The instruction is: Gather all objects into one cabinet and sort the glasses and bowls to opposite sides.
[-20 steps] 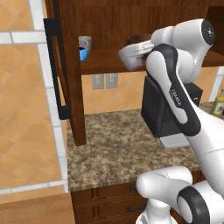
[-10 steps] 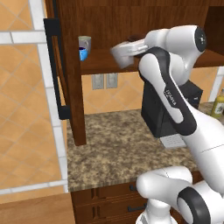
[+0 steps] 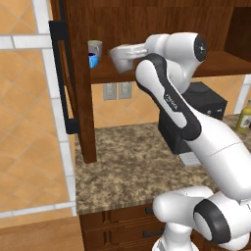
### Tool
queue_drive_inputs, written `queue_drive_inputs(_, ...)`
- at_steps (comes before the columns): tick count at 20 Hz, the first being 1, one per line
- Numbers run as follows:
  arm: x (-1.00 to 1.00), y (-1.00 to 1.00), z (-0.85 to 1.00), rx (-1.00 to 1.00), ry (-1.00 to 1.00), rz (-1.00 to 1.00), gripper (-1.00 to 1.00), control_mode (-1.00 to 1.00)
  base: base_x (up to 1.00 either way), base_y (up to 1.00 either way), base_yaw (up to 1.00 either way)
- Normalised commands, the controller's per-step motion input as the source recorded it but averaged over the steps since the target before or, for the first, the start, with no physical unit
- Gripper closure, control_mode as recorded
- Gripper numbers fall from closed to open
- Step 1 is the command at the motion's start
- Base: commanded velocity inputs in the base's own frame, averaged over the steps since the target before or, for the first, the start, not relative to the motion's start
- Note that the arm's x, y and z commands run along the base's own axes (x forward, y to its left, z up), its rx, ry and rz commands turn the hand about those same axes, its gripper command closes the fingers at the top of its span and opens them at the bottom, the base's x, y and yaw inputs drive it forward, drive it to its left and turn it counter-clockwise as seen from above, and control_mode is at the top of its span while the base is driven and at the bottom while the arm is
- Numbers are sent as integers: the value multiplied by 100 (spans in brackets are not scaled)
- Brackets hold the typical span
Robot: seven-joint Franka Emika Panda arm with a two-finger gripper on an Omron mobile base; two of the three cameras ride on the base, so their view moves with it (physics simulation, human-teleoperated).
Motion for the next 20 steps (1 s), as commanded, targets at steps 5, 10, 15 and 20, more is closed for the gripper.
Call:
queue_drive_inputs(5, 40, 6, 0, 4, 0, 0, 100, -100, 0, 0, 0)
queue_drive_inputs(10, 33, -2, 0, 0, 0, 0, 100, -100, 0, 0, 0)
queue_drive_inputs(15, 25, 0, -22, 0, -6, 0, 100, -100, 0, 0, 0)
queue_drive_inputs(20, 14, 0, -37, 0, -12, 0, 100, -100, 0, 0, 0)
